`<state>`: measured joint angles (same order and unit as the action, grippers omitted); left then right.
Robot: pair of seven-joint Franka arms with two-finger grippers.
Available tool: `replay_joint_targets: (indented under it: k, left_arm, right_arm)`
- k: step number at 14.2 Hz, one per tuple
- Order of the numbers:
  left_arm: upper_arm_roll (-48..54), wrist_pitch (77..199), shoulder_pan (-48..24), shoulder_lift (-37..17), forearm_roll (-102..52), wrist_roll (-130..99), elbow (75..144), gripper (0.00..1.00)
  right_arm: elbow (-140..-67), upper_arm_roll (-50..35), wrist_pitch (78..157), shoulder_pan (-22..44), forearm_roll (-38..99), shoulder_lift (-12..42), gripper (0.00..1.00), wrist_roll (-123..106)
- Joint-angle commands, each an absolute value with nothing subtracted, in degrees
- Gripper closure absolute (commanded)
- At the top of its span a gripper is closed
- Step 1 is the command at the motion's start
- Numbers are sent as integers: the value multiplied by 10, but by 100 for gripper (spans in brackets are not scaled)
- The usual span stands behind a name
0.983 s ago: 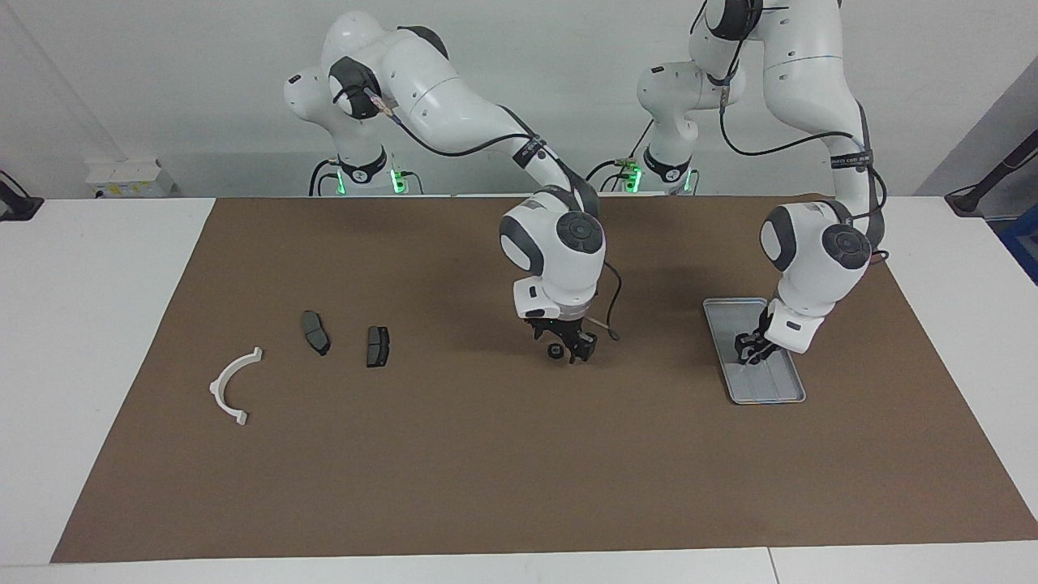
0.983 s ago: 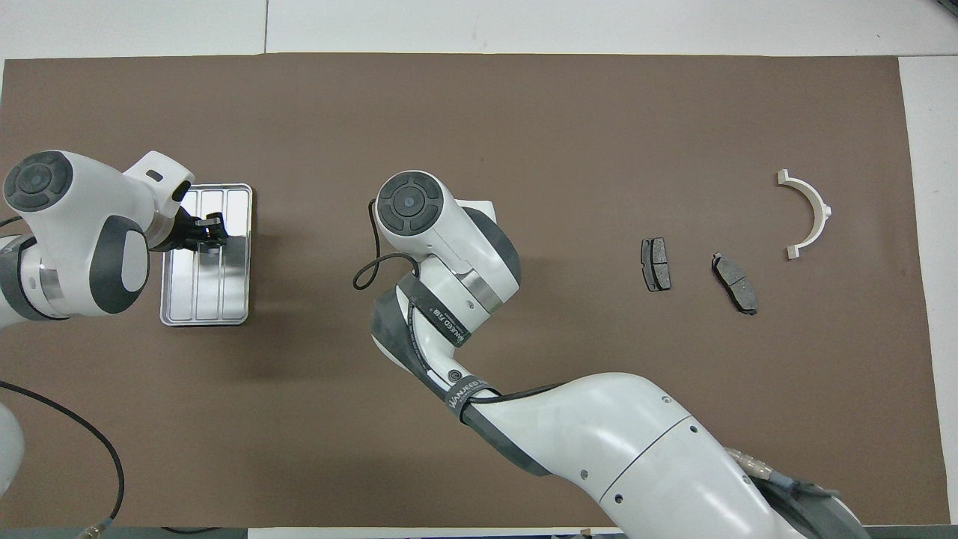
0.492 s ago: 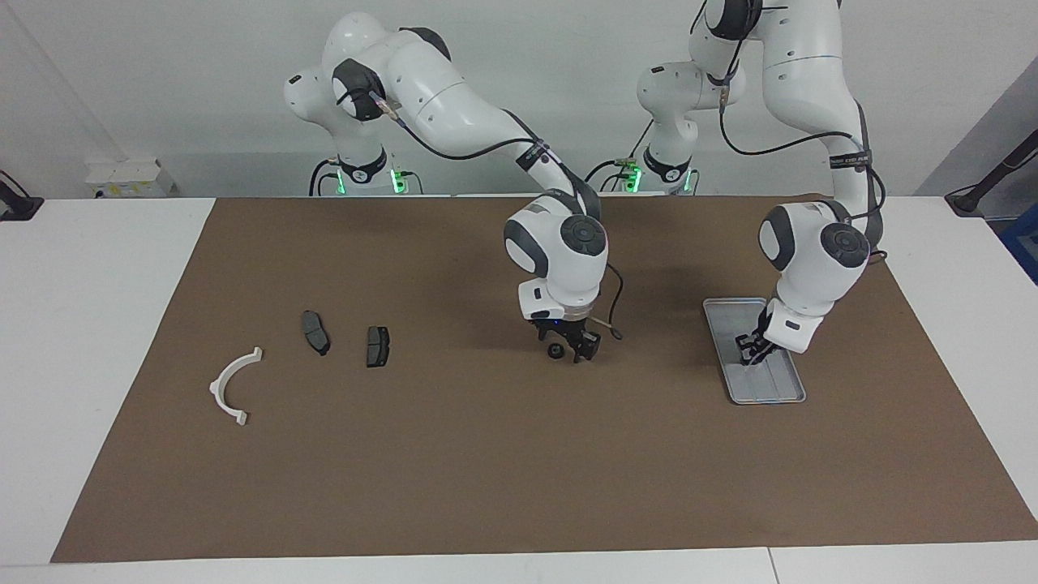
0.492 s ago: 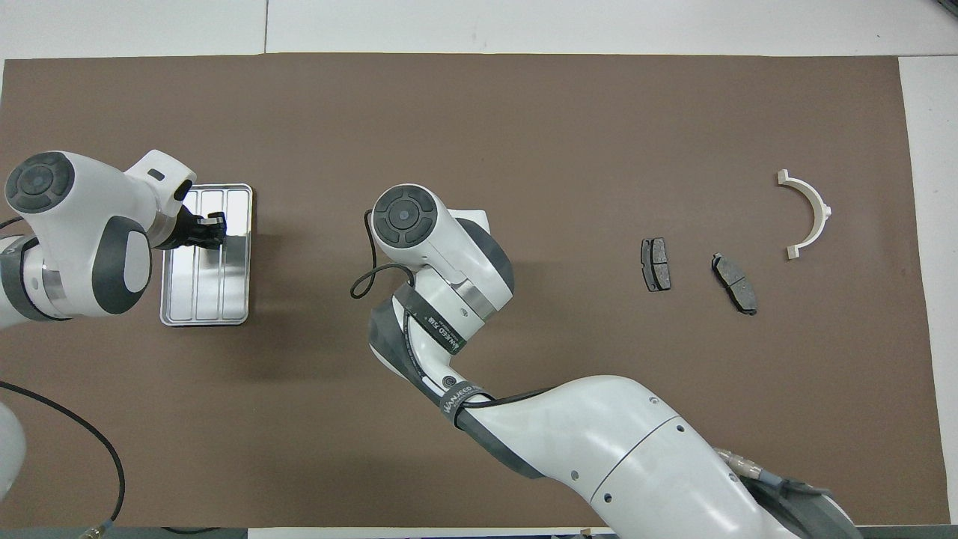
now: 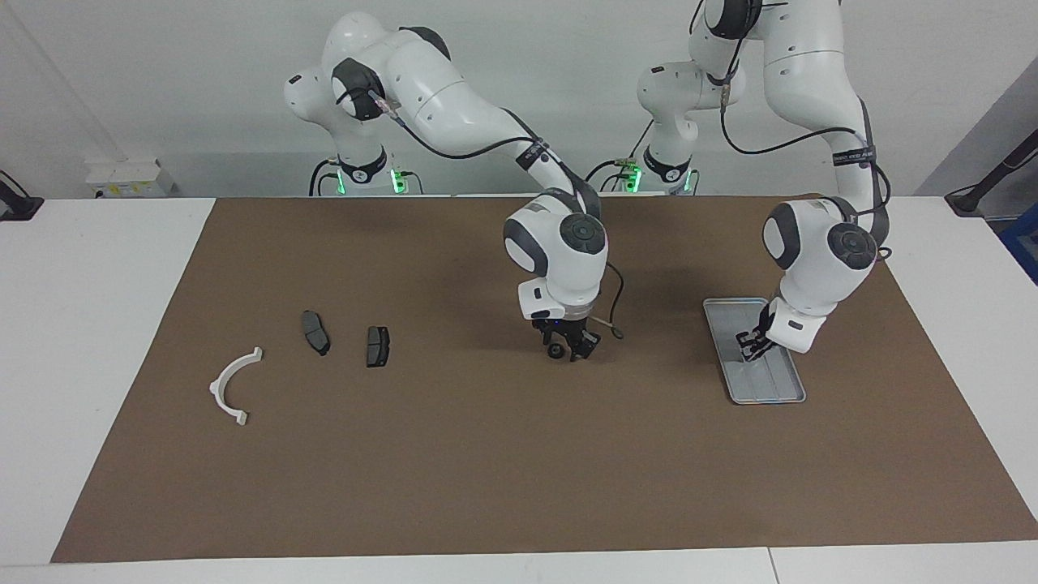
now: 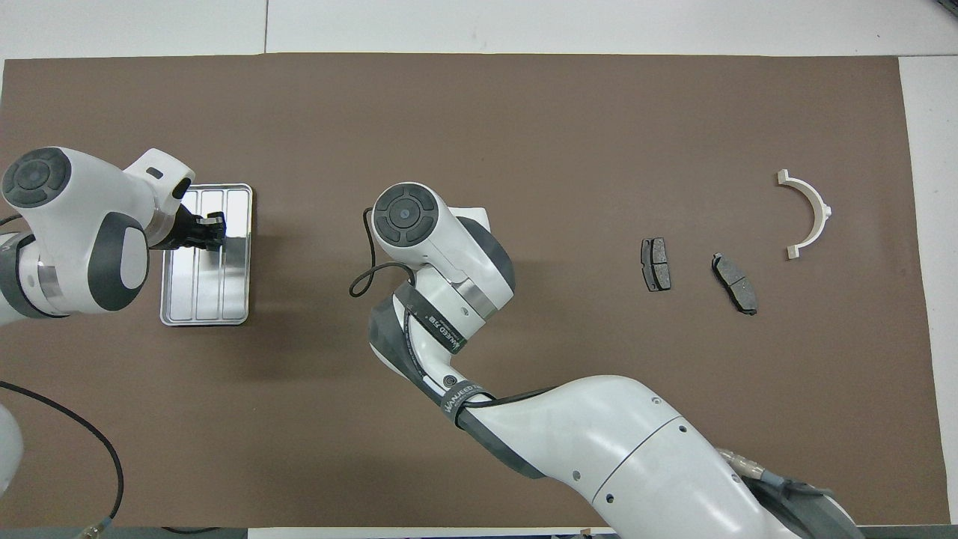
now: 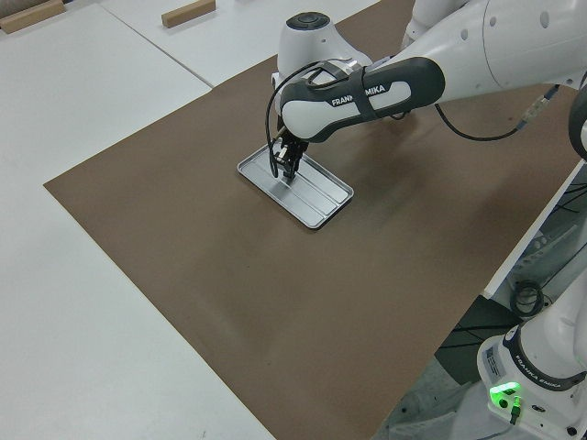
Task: Place bearing gear from tray to pile
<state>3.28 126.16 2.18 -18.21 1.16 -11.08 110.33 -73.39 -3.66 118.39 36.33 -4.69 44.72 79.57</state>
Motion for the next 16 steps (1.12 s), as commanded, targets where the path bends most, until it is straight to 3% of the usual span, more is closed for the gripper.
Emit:
replay_joint_targets:
  k: [1, 4, 5, 6, 7, 10, 14, 16]
  left_arm:
    - [29, 1192, 13, -142, 6, -122, 1087, 100]
    - [33, 1185, 5, -132, 5, -160, 1088, 100]
    - [33, 1187, -1, -132, 5, -168, 1088, 100]
    - [33, 1187, -2, -132, 5, -180, 1088, 100]
    - [33, 1187, -6, -132, 5, -186, 1088, 100]
    - [33, 1187, -23, -132, 6, -220, 1086, 100]
    - [33, 1187, -53, -134, 5, -273, 1078, 100]
    - [33, 1197, -109, -135, 6, -350, 1078, 100]
  right_arm:
    - [-743, -37, 1195, 357, -40, 447, 46, 778]
    - [-743, -37, 1196, 356, -40, 448, 62, 774]
    - [-742, -37, 1196, 356, -40, 448, 71, 774]
    - [-742, -37, 1196, 356, -41, 448, 91, 774]
    - [-742, -37, 1195, 355, -41, 448, 100, 773]
    - [-734, -36, 1177, 346, -40, 445, 100, 764]
    - [-677, -40, 1030, 301, -31, 399, 100, 651]
    - [-676, -40, 974, 255, -23, 353, 100, 526]
